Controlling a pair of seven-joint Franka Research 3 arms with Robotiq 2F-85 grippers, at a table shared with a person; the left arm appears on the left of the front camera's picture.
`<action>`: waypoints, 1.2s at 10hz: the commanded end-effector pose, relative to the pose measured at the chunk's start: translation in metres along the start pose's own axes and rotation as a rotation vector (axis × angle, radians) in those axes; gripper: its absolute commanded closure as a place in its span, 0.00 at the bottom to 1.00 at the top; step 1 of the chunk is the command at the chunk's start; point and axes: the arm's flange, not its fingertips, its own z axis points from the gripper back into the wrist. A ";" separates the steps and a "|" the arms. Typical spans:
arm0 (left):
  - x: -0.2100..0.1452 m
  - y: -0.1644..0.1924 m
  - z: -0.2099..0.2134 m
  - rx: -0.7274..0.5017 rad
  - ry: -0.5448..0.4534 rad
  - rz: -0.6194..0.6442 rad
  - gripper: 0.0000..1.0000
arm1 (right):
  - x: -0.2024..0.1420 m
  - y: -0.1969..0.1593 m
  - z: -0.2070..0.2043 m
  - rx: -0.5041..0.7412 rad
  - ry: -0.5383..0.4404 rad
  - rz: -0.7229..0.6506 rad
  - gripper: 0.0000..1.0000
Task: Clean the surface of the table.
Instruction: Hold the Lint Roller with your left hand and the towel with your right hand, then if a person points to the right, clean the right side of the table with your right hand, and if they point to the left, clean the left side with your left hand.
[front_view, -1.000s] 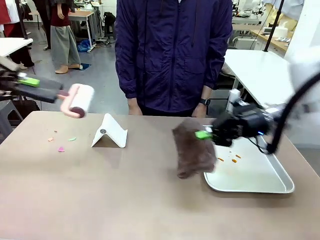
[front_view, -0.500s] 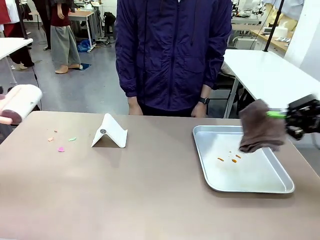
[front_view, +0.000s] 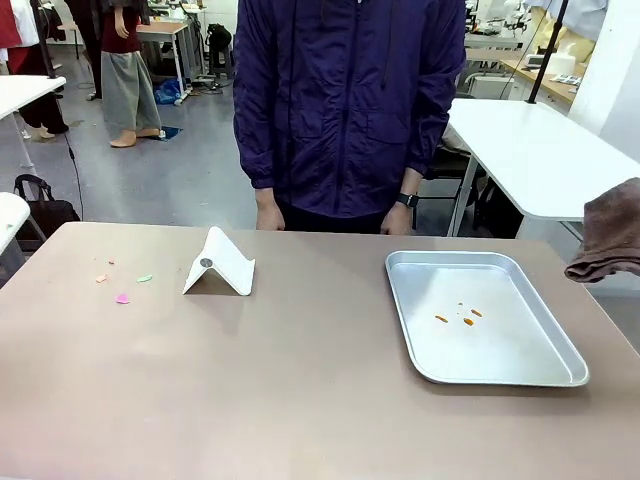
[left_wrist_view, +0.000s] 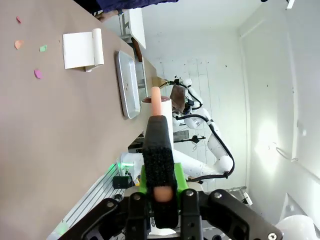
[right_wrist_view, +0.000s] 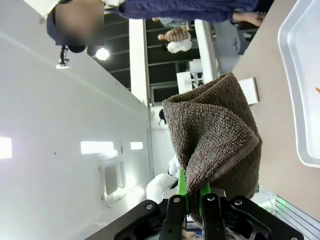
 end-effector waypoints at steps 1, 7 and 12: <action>0.008 -0.005 -0.022 -0.037 -0.004 -0.016 1.00 | -0.026 -0.021 -0.018 -0.054 0.000 0.003 1.00; 0.000 0.000 0.000 0.000 0.000 0.000 1.00 | 0.000 0.000 0.000 0.000 0.000 0.000 1.00; 0.000 0.000 0.000 0.000 0.000 0.000 1.00 | 0.000 0.000 0.000 0.000 0.000 0.000 1.00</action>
